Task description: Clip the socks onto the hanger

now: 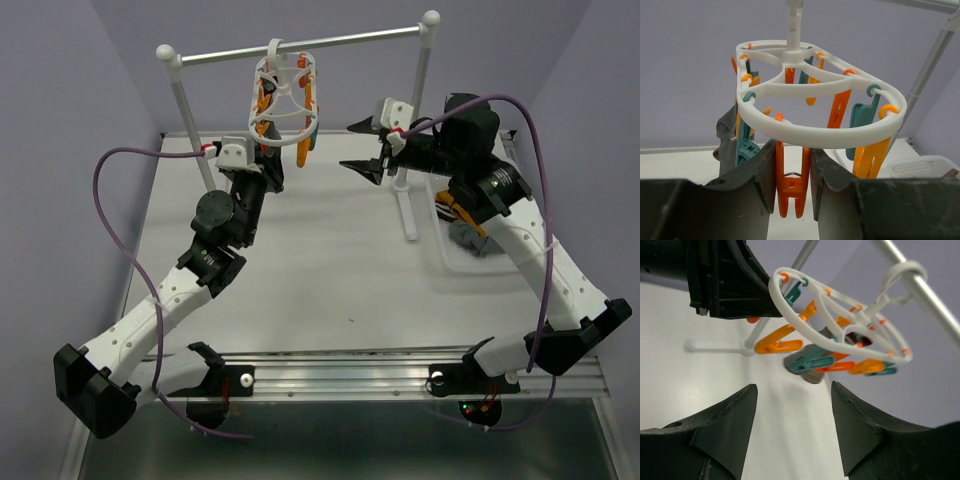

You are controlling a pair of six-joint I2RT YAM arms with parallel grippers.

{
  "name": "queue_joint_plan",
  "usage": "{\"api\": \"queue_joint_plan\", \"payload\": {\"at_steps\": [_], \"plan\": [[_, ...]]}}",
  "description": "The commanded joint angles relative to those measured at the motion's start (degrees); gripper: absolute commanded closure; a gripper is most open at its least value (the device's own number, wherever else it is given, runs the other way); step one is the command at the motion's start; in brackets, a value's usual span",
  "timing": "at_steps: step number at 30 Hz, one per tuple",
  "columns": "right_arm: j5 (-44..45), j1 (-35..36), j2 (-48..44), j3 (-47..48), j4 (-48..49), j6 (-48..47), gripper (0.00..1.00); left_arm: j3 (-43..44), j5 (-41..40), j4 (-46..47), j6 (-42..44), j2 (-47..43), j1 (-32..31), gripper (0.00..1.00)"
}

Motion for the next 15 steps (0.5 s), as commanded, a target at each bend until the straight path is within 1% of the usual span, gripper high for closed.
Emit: {"api": "queue_joint_plan", "payload": {"at_steps": [1, 2, 3, 4, 5, 6, 7, 9, 10, 12, 15], "plan": [[4.97, 3.5, 4.49, 11.03, -14.56, -30.1, 0.34, 3.17, 0.18, -1.54, 1.31, -1.45, 0.49, 1.0], [6.11, 4.48, 5.19, 13.31, -14.57, -31.77, 0.35, 3.7, 0.27, -2.34, 1.05, -1.45, 0.58, 1.0], [7.6, 5.62, 5.9, 13.59, -13.35, -33.35, 0.35, 4.14, 0.27, -2.87, 1.05, -1.36, 0.49, 1.0], [9.53, 8.15, 6.08, 13.68, -12.64, -37.54, 0.36, 4.58, 0.79, -3.49, 1.13, -1.36, 0.67, 1.0], [10.59, 9.48, 6.25, 13.34, -11.33, -38.98, 0.37, 4.75, 0.97, -3.67, 1.22, -1.36, 0.67, 1.0], [11.73, 10.8, 7.21, 12.98, -10.18, -40.38, 0.41, 4.84, 1.32, -3.75, 1.22, -1.19, 0.67, 1.0], [12.7, 11.86, 8.09, 13.42, -10.26, -43.27, 0.41, 5.02, 1.15, -3.76, 1.22, -1.19, 0.67, 1.0], [15.87, 14.32, 10.2, 14.99, -10.43, -44.61, 0.42, 5.37, 1.5, -4.28, 1.22, -1.19, 0.67, 1.0], [17.53, 14.85, 12.73, 17.7, -12.09, -46.01, 0.42, 5.28, 1.15, -4.37, 1.05, -1.19, 0.67, 1.0], [18.25, 15.64, 14.6, 20.61, -13.33, -46.46, 0.42, 5.28, 1.23, -4.37, 1.22, -1.45, 0.67, 1.0], [16.93, 16.26, 14.87, 20.1, -12.2, -47.52, 0.42, 5.2, 2.37, -4.46, 2.01, -1.63, 0.67, 1.0]]}}
